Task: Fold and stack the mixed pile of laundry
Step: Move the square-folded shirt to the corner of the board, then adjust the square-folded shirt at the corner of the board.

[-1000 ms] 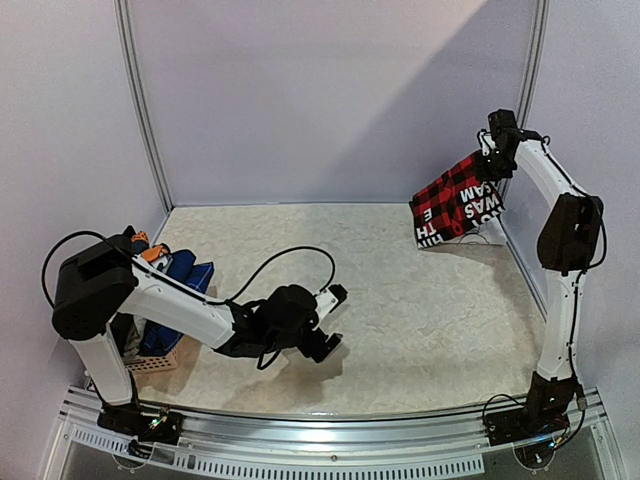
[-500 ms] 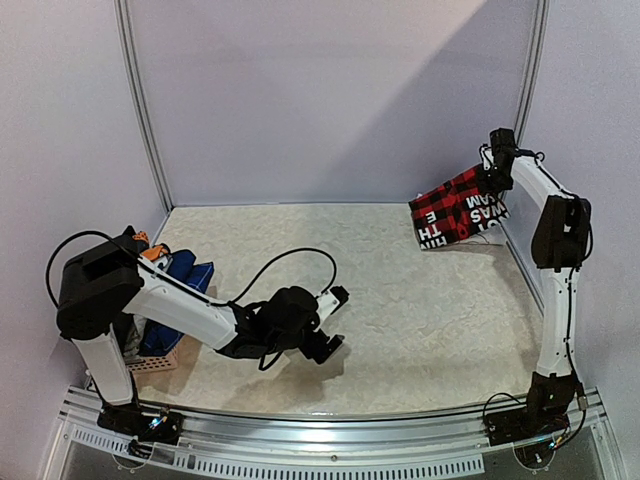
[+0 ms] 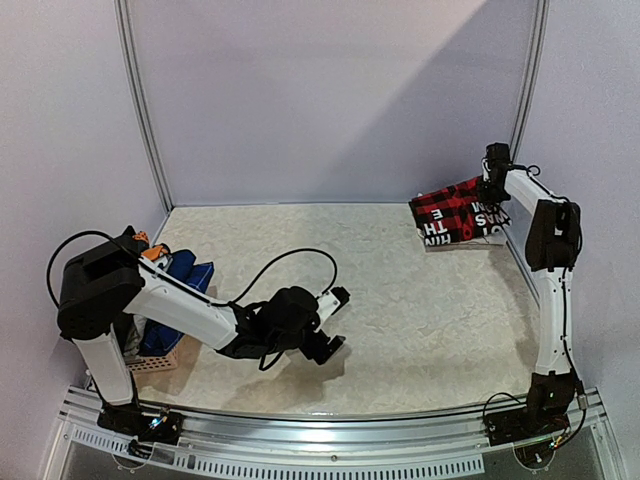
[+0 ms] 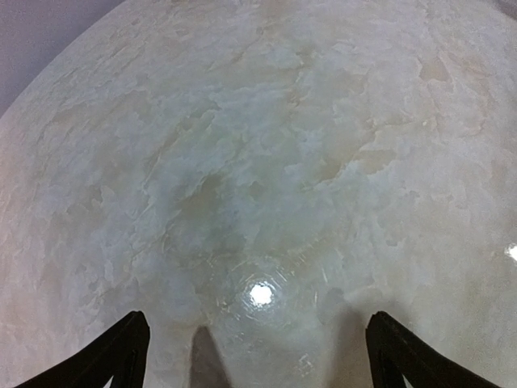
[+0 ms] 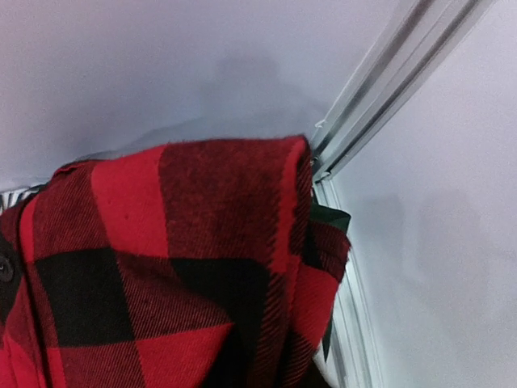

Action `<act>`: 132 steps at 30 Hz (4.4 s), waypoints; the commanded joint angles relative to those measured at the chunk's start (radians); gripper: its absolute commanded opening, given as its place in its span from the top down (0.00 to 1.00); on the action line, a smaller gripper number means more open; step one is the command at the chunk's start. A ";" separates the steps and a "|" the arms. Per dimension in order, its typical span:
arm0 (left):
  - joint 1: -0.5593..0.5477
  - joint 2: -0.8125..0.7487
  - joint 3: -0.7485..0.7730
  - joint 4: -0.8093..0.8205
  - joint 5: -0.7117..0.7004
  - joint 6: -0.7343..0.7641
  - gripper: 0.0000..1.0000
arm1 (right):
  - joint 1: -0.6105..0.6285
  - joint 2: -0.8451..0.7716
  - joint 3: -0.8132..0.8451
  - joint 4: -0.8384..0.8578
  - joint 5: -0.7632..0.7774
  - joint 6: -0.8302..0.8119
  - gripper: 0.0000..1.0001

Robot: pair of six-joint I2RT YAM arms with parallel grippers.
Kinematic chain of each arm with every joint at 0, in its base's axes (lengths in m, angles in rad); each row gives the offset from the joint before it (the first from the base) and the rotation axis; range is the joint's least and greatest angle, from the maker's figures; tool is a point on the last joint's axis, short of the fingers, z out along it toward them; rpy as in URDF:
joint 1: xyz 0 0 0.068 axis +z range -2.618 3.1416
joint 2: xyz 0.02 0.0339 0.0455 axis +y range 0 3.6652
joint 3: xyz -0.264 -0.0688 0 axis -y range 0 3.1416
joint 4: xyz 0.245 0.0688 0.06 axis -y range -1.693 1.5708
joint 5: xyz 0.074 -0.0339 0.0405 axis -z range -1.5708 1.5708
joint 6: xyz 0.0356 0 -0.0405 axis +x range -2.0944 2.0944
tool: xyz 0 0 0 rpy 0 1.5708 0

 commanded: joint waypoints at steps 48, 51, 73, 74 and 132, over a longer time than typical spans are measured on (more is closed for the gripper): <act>0.015 -0.012 0.041 -0.014 0.015 -0.054 0.08 | 0.158 -0.487 -0.848 -0.019 -0.219 0.224 0.33; 0.016 -0.017 0.041 -0.003 -0.001 -0.053 0.08 | 0.158 -0.455 -0.824 -0.049 -0.207 0.226 0.33; 0.026 -0.022 0.041 0.026 -0.002 -0.045 0.08 | 0.158 -0.283 -0.608 -0.058 -0.245 0.235 0.34; 0.026 -0.023 0.041 0.024 -0.004 -0.045 0.08 | 0.158 -0.266 -0.587 -0.057 -0.242 0.238 0.34; 0.026 -0.046 0.056 -0.049 -0.009 -0.066 0.08 | 0.131 -0.076 -0.292 0.057 -0.340 0.381 0.53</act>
